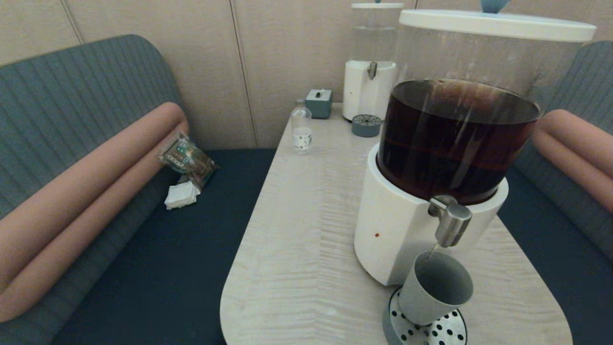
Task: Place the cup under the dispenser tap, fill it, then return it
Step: Turn off the faucet
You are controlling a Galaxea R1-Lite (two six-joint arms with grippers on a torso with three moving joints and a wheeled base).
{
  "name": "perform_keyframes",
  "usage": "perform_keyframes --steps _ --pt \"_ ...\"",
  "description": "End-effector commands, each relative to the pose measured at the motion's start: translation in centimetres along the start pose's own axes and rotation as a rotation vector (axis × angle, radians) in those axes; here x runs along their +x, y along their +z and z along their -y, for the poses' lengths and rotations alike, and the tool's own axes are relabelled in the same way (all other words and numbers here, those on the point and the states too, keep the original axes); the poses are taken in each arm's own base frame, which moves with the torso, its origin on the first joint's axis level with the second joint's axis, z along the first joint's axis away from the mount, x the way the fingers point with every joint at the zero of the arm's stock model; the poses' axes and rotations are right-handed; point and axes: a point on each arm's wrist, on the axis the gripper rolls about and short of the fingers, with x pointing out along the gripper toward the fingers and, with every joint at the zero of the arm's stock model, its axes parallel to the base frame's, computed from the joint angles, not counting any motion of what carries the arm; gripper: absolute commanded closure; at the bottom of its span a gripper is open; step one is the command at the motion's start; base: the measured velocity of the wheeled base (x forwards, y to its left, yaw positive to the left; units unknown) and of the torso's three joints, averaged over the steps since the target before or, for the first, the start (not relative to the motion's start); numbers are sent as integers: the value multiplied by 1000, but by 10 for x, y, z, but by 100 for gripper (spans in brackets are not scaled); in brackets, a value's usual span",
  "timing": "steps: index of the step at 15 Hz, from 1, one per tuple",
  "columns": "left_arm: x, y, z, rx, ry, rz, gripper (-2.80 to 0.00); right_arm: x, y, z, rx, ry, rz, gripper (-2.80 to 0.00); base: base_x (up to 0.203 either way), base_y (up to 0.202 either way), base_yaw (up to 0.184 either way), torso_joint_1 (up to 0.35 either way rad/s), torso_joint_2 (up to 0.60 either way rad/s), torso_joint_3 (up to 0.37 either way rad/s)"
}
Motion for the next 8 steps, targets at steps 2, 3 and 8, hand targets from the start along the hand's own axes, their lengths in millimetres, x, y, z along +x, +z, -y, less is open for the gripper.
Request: perform_keyframes --steps 2,3,8 --pt "0 0 0 0 0 -1 0 -31 -18 1 15 -70 78 0 0 0 0 0 0 0" --pt "0 0 0 0 0 -1 0 -35 -24 0 30 -99 80 0 0 0 0 0 0 0" --pt "0 0 0 0 0 -1 0 -58 -52 -15 36 -217 358 0 0 0 0 0 0 0"
